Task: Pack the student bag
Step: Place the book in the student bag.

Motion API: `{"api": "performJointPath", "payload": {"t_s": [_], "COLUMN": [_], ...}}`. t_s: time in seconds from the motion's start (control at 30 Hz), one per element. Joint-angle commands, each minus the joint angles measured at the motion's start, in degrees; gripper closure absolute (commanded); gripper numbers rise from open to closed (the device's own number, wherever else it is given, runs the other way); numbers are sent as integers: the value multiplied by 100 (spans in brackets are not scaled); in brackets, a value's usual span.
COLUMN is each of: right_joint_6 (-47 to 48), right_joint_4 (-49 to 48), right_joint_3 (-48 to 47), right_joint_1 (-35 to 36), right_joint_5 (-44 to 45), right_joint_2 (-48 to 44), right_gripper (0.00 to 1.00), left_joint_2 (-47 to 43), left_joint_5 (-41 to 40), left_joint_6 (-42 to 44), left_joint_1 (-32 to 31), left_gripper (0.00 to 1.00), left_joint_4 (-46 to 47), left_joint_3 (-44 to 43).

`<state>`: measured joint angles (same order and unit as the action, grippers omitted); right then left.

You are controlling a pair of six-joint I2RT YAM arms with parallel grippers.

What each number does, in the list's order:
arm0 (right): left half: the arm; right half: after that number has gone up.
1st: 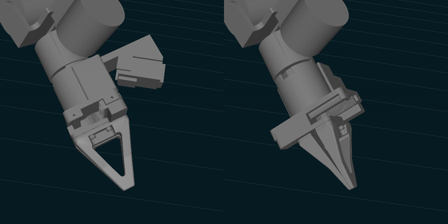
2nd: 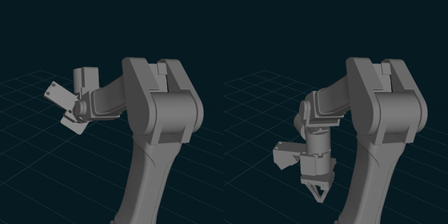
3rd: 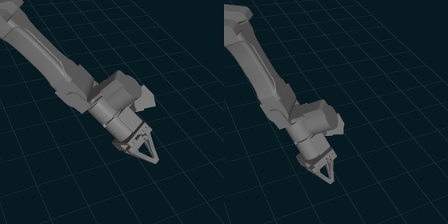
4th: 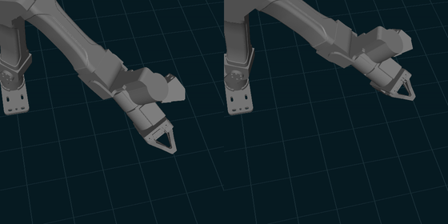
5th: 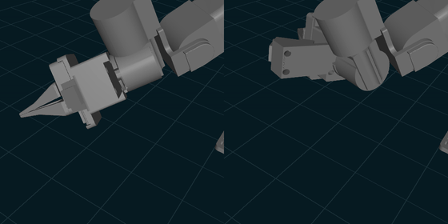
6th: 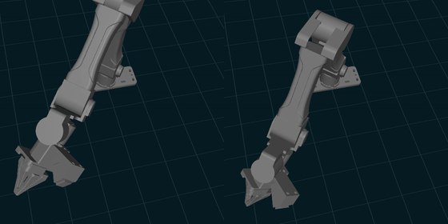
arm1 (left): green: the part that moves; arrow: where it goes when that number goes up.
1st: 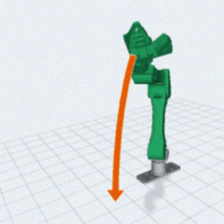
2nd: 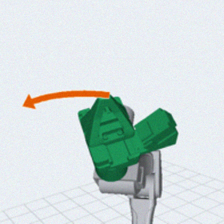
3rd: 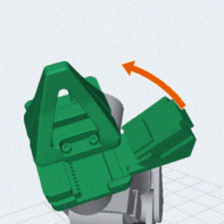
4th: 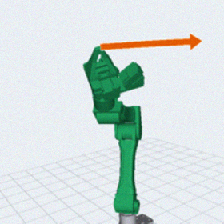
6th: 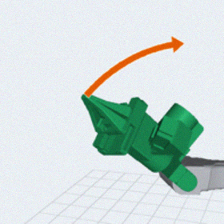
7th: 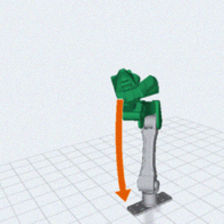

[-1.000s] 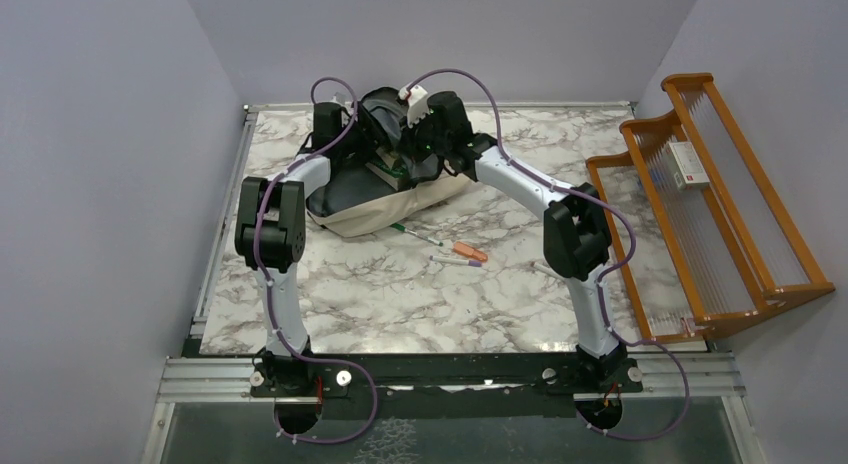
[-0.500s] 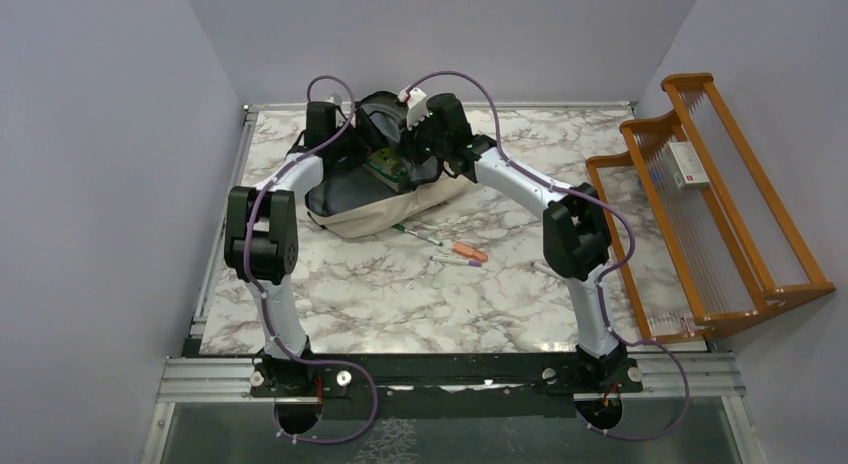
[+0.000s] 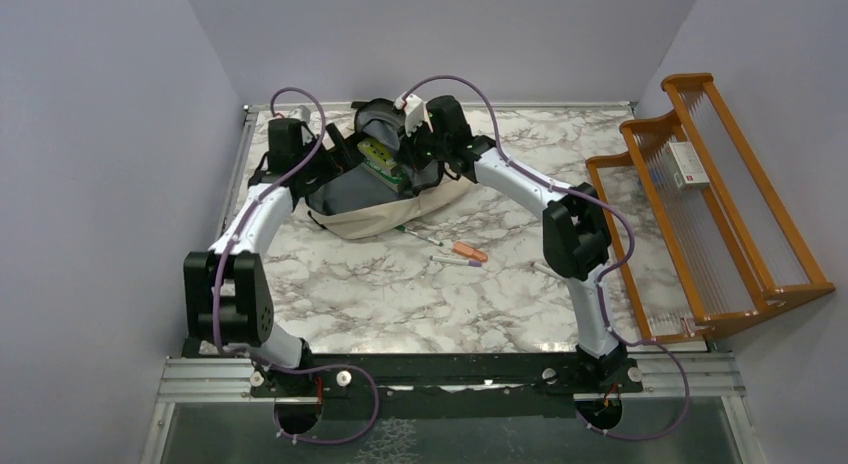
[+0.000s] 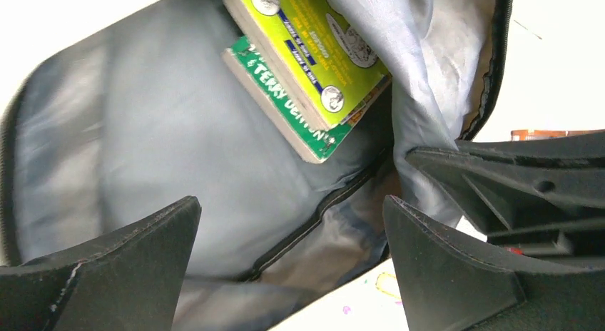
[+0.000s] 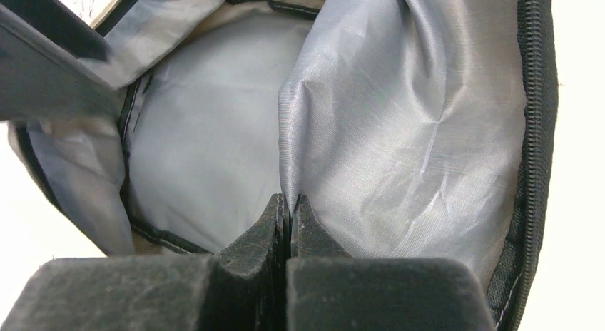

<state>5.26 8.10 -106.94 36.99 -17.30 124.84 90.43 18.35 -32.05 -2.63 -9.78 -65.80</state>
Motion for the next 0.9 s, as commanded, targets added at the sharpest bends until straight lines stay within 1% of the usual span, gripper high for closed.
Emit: {"api": "performJointPath", "payload": {"t_s": [0.0,0.07,0.17,0.27,0.43,0.6,0.77,0.87], "right_joint_6": [554,807,1099,1106,906,838,834,820], "right_joint_4": [680,1077,1519,1540,1267,1191,1149,1098], "right_joint_3": [-387,-598,-805,-711,-437,-375,-267,-184], "right_joint_1": [18,40,149,185,194,195,194,196], "right_joint_5": [-849,-995,-812,-828,-978,-1050,-1012,-1012], "right_joint_2": [85,228,396,386,199,138,130,111], "right_gripper": [97,97,94,88,78,77,77,77], "left_joint_2": [-944,-1300,-1682,-1840,-1623,-1329,-1126,-978], "left_joint_5": [-702,-857,-1143,-1475,-1511,-1246,-890,-818], "left_joint_6": [427,472,507,500,473,400,239,184], "left_joint_1": [547,775,1001,1076,1133,1142,1148,1142], "left_gripper": [1,1,1,1,1,2,8,10], "left_joint_4": [-725,-934,-1150,-1222,-1225,-980,-570,-407], "left_joint_3": [469,694,951,1170,1295,1412,1474,1453]}}
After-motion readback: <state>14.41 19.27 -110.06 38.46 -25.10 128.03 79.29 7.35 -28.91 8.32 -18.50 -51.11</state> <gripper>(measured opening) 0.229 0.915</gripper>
